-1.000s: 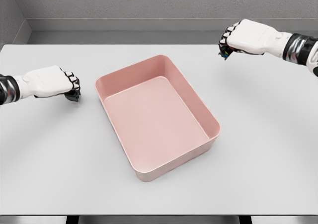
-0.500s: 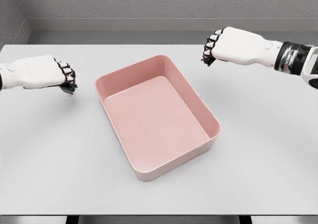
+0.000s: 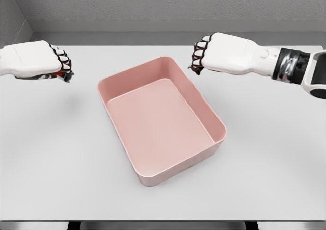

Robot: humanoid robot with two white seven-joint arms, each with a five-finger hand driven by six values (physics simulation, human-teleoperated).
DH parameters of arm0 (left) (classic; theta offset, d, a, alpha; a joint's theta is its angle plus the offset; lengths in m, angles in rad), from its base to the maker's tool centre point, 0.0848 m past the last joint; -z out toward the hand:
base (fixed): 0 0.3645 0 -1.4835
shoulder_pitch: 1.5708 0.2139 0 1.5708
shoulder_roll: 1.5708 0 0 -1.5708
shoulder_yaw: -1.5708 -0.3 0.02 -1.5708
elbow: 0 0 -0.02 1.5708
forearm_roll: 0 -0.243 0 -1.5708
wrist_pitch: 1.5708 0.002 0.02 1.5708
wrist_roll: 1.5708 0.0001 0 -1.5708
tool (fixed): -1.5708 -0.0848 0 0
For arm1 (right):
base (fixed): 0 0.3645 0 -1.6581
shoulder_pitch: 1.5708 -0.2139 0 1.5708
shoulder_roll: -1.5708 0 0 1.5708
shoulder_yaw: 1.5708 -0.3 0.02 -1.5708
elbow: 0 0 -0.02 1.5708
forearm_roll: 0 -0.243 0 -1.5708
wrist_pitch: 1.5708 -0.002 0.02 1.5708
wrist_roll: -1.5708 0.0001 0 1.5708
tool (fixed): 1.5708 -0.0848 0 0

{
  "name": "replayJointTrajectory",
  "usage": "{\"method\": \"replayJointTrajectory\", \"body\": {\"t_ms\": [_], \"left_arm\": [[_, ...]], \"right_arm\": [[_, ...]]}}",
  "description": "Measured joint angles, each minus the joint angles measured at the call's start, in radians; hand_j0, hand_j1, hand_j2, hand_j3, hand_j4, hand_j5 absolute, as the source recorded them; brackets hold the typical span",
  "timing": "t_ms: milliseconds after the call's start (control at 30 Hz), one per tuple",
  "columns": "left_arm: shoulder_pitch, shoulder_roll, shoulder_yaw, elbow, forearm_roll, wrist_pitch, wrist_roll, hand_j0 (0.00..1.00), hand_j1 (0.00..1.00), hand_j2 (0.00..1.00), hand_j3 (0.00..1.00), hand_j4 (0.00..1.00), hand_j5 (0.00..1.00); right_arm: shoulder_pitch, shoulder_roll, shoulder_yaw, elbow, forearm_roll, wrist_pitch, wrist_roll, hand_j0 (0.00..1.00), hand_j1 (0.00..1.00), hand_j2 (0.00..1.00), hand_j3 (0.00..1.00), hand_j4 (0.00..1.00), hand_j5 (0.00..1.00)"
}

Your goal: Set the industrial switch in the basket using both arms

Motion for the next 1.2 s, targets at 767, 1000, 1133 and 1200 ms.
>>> {"method": "replayJointTrajectory", "body": {"t_ms": [767,1000,1133,1200], "left_arm": [[-0.006,-0.004,-0.007,-0.026,0.050,0.000,-0.001,0.42,0.42,0.42,0.42,0.42,0.42],[-0.018,-0.008,-0.008,-0.092,0.084,0.000,-0.002,0.42,0.42,0.42,0.42,0.42,0.42],[-0.029,-0.026,-0.008,-0.143,0.110,0.000,-0.018,0.42,0.42,0.42,0.42,0.42,0.42],[-0.048,-0.051,-0.013,-0.155,0.120,-0.001,-0.029,0.42,0.42,0.42,0.42,0.42,0.42]], "right_arm": [[0.029,0.099,0.034,-0.053,-0.041,0.000,-0.001,1.00,1.00,1.00,1.00,1.00,1.00],[0.074,0.051,-0.075,0.036,-0.062,0.000,-0.001,1.00,1.00,1.00,1.00,1.00,1.00],[0.124,0.005,-0.152,0.134,-0.063,0.000,-0.001,1.00,1.00,1.00,1.00,1.00,1.00],[0.129,-0.008,-0.169,0.192,-0.064,0.000,-0.001,1.00,1.00,1.00,1.00,1.00,1.00]]}}
